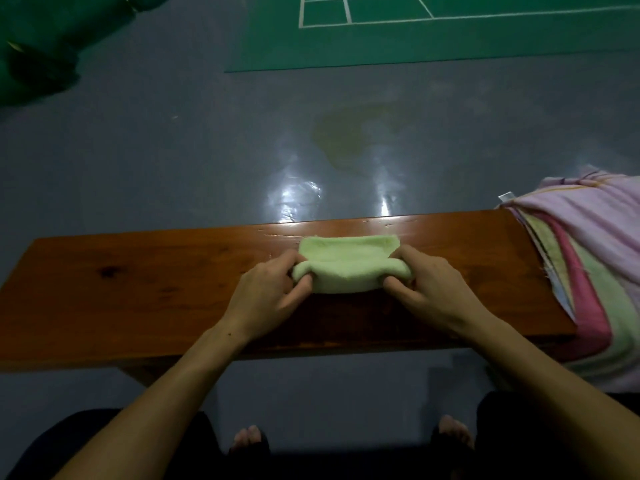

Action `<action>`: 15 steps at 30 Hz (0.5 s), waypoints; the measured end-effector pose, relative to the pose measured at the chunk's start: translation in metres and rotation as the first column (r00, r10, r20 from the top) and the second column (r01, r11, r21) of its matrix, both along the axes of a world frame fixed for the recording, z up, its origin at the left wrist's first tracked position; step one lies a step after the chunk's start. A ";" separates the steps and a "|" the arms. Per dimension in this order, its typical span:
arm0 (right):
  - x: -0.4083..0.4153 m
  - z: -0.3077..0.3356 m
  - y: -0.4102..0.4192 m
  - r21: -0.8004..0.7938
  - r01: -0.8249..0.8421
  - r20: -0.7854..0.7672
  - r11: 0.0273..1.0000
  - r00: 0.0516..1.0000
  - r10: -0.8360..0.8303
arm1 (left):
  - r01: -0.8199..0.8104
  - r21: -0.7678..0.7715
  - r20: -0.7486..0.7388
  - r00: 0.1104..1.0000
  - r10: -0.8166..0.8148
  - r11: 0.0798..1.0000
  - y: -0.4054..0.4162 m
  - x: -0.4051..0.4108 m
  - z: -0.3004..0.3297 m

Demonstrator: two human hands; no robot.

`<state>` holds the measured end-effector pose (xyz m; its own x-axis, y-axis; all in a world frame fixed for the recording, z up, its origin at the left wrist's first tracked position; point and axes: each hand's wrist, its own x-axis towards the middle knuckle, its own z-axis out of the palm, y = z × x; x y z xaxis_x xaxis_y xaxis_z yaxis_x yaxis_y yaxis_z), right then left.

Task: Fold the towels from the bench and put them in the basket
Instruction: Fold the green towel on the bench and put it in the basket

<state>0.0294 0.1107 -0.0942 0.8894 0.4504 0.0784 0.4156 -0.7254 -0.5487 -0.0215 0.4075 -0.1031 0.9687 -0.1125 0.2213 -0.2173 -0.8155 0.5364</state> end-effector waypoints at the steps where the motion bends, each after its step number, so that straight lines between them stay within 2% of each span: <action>1: -0.001 0.001 0.000 0.034 0.011 -0.020 0.999 1.000 -0.010 | -0.018 -0.031 -0.010 1.000 0.018 0.999 0.000 0.000 0.000; 8: 0.002 -0.006 0.001 0.085 0.165 -0.168 0.983 0.974 -0.149 | -0.127 -0.130 -0.096 0.989 0.115 0.983 -0.003 0.001 -0.002; 11: 0.001 -0.008 0.001 0.184 0.242 -0.265 0.953 0.946 -0.189 | -0.192 -0.013 -0.161 0.969 0.187 0.981 -0.002 0.003 -0.006; 13: 0.002 -0.010 0.002 0.135 0.241 -0.250 0.961 0.947 -0.202 | -0.218 0.120 -0.191 0.952 0.238 0.968 -0.001 0.004 -0.006; 15: 0.001 -0.010 0.005 0.042 0.222 -0.198 0.974 0.957 -0.210 | -0.240 0.180 -0.169 0.948 0.270 0.954 -0.002 0.004 -0.003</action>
<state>0.0305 0.1158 -0.1045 0.9661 0.2452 -0.0806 0.1354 -0.7473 -0.6505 -0.0170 0.4058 -0.1058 0.9916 0.1259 0.0307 0.1024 -0.9063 0.4100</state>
